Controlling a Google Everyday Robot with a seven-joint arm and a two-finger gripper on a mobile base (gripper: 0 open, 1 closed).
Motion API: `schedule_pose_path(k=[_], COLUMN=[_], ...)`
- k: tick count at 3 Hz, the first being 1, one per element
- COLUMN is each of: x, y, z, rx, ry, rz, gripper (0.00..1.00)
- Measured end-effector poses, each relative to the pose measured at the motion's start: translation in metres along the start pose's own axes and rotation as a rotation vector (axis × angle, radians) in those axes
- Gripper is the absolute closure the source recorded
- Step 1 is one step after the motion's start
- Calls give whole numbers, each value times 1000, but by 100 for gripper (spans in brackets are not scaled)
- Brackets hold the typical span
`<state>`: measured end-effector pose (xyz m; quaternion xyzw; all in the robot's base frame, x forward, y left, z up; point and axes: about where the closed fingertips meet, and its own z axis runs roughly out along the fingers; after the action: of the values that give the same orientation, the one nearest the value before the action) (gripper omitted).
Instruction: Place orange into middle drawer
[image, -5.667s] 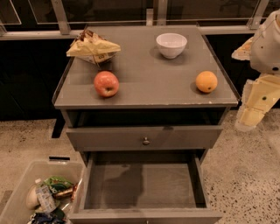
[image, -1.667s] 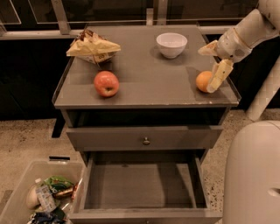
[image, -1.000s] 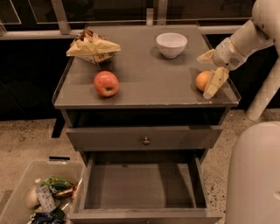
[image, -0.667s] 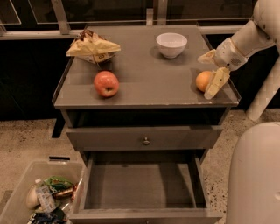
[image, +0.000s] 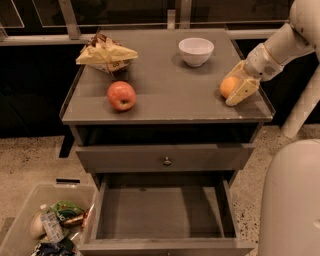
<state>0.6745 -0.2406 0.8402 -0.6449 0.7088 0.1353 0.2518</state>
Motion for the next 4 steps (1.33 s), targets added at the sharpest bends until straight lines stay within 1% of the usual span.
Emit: schedule_pose_path(k=[2, 3, 4], x=[0, 0, -5], y=[0, 0, 10], z=[0, 0, -4], rx=[0, 0, -14], ry=[0, 0, 22], rz=[0, 0, -25], gripper=[88, 100, 100])
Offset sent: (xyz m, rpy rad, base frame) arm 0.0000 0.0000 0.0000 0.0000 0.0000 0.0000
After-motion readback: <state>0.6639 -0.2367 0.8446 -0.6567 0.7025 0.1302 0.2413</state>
